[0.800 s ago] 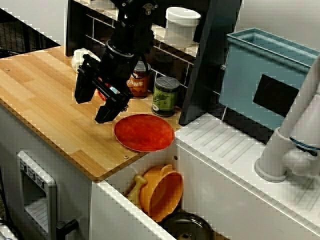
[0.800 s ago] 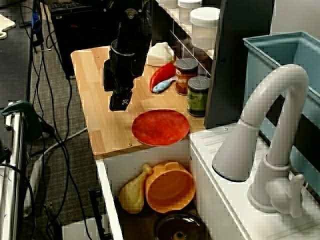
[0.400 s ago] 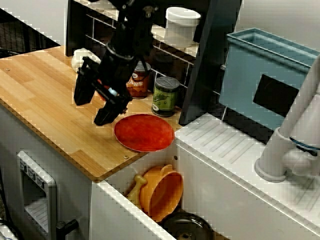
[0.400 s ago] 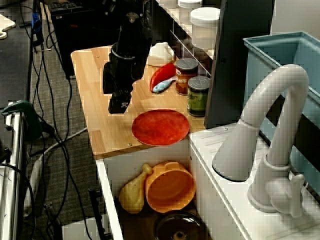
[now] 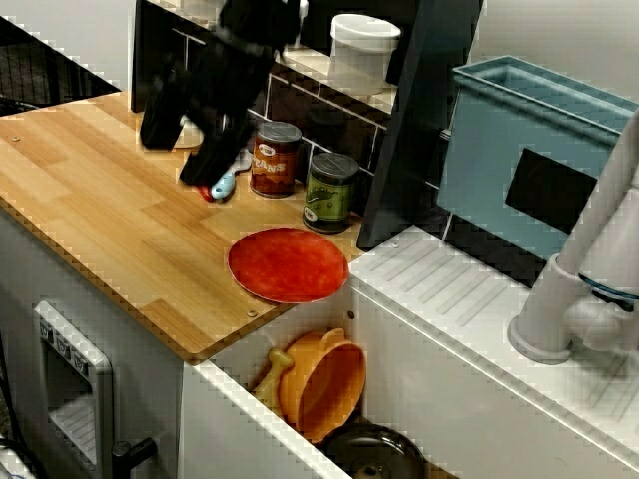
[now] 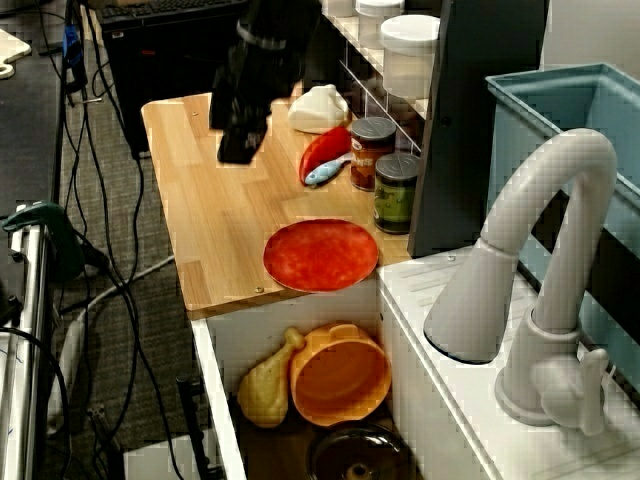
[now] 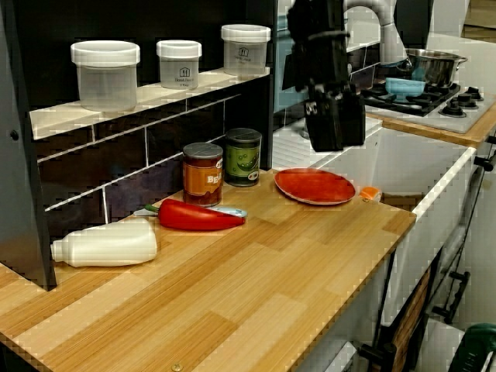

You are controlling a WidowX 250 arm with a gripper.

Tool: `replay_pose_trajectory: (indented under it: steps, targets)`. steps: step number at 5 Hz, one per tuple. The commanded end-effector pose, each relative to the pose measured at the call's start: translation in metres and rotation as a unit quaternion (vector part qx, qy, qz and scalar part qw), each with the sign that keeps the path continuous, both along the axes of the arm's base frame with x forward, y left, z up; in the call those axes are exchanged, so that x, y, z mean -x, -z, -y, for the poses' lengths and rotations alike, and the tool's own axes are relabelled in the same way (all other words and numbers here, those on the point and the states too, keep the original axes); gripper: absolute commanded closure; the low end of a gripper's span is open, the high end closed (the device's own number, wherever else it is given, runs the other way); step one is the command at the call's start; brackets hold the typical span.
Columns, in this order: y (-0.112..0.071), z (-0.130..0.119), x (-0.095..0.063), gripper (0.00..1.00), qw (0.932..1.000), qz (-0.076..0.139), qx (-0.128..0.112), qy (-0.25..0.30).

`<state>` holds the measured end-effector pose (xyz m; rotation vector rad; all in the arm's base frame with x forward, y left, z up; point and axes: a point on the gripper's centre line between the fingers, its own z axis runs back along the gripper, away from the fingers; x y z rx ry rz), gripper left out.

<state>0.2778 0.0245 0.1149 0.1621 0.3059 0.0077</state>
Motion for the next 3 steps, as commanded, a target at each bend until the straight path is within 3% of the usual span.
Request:
replay_pose_trajectory:
  steps: [1, 2, 3]
  targets:
    - [-0.035, -0.060, -0.006, 0.00, 0.9765, 0.166, 0.076, -0.114]
    - [-0.013, -0.074, -0.009, 0.00, 0.9562, 0.227, 0.057, -0.175]
    - [-0.003, -0.077, -0.013, 0.00, 0.9509, 0.233, 0.058, -0.195]
